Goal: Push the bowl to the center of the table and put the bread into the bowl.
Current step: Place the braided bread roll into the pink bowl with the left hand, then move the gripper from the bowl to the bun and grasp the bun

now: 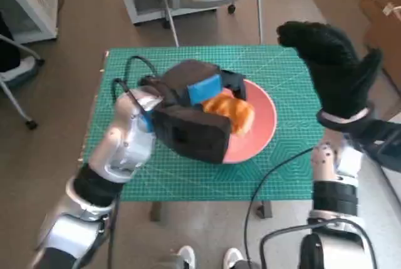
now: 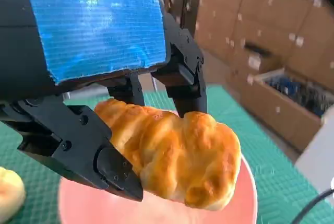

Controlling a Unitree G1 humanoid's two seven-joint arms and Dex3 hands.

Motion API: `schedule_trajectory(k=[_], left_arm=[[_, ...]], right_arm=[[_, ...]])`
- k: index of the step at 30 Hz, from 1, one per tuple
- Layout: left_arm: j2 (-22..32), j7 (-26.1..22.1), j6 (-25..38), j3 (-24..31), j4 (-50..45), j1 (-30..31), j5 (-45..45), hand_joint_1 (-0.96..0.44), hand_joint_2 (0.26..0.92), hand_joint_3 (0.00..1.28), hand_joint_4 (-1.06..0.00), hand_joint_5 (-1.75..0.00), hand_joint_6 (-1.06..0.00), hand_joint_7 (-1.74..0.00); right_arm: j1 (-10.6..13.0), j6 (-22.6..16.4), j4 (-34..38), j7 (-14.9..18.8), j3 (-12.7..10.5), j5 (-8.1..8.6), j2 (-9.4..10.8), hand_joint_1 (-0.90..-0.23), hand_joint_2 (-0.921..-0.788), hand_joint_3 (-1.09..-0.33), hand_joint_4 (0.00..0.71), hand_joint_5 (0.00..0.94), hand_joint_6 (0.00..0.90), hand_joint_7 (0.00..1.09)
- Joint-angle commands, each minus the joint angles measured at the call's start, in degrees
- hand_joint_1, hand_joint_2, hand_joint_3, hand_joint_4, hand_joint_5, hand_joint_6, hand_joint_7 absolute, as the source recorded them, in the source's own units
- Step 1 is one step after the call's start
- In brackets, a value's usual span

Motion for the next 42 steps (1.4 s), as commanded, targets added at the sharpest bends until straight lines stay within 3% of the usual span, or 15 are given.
schedule_trajectory(k=[1,5,7,8,9,11,12,15,18,32,42], left_arm=[[-1.2,1.1,-2.4,-0.7,5.1,-2.8,0.8,0.0,0.92,0.05,-0.72,-1.11,-0.64,-1.17],[-2.5,0.4,-2.4,0.1,8.8,-3.2,-0.8,0.0,0.921,0.09,-0.69,-1.18,-0.58,-1.19],[-2.9,-1.3,-1.0,0.4,9.7,-3.2,-1.6,0.17,0.921,0.17,-0.59,-1.3,-0.48,-0.92],[-3.0,-2.1,-0.4,0.5,9.9,-3.2,-2.0,0.12,0.891,0.17,-0.43,-0.96,-0.39,-0.7],[-2.9,-3.7,1.0,0.7,9.8,-3.1,-2.6,0.08,0.88,0.16,-0.38,-0.65,-0.35,-0.52],[-2.7,-5.8,2.8,0.9,9.5,-3.1,-3.2,0.06,0.855,0.13,-0.19,-0.33,-0.27,-0.33],[-2.6,-6.5,3.4,0.9,9.4,-3.1,-3.3,0.03,0.835,0.11,-0.12,-0.21,-0.23,-0.25],[-2.0,-8.5,5.1,0.7,8.3,-3.3,-3.3,-0.05,0.804,0.08,-0.04,-0.07,-0.18,-0.15],[-1.5,-8.9,5.5,0.9,7.2,-3.0,-3.3,-0.12,0.789,0.06,-0.01,-0.02,-0.16,-0.11],[3.1,-4.2,-4.3,3.3,3.7,0.7,-3.5,-0.37,0.779,0.02,0.0,0.0,-0.12,-0.06],[11.3,-6.0,-6.1,11.9,-6.8,6.3,-8.1,-0.4,0.767,0.01,0.0,0.0,-0.13,-0.06]], right_arm=[[2.4,1.0,-1.5,-1.6,0.3,-0.84,-0.5,-0.65,-0.921,-0.737,0.347,0.003,0.453,0.01],[3.0,1.5,-2.6,-2.8,0.5,-1.05,-0.5,-0.649,-0.921,-0.734,0.348,0.003,0.457,0.01],[3.3,1.7,-3.0,-3.3,0.7,-1.1,-0.5,-0.649,-0.921,-0.729,0.349,0.003,0.458,0.01],[3.4,1.8,-3.1,-3.5,0.7,-1.13,-0.5,-0.648,-0.921,-0.726,0.35,0.004,0.459,0.01],[3.5,1.9,-3.3,-3.8,0.8,-1.22,-0.5,-0.648,-0.921,-0.723,0.351,0.004,0.46,0.01],[3.7,2.0,-3.7,-4.3,0.9,-1.37,-0.5,-0.648,-0.921,-0.721,0.353,0.004,0.463,0.01],[3.7,2.1,-3.8,-4.5,1.0,-1.41,-0.5,-0.647,-0.921,-0.719,0.354,0.004,0.464,0.01],[3.9,2.4,-4.4,-5.2,1.2,-1.5,-0.4,-0.647,-0.921,-0.717,0.354,0.004,0.464,0.01],[4.0,2.6,-4.8,-5.6,1.4,-1.53,-0.4,-0.647,-0.921,-0.717,0.353,0.003,0.464,0.01],[3.2,1.3,-2.9,-5.4,1.8,-1.55,0.3,-0.649,-0.921,-0.71,0.351,0.001,0.459,0.0],[2.4,1.0,-1.4,-4.1,1.6,-0.69,0.7,-0.649,-0.921,-0.709,0.354,0.001,0.46,0.0]])
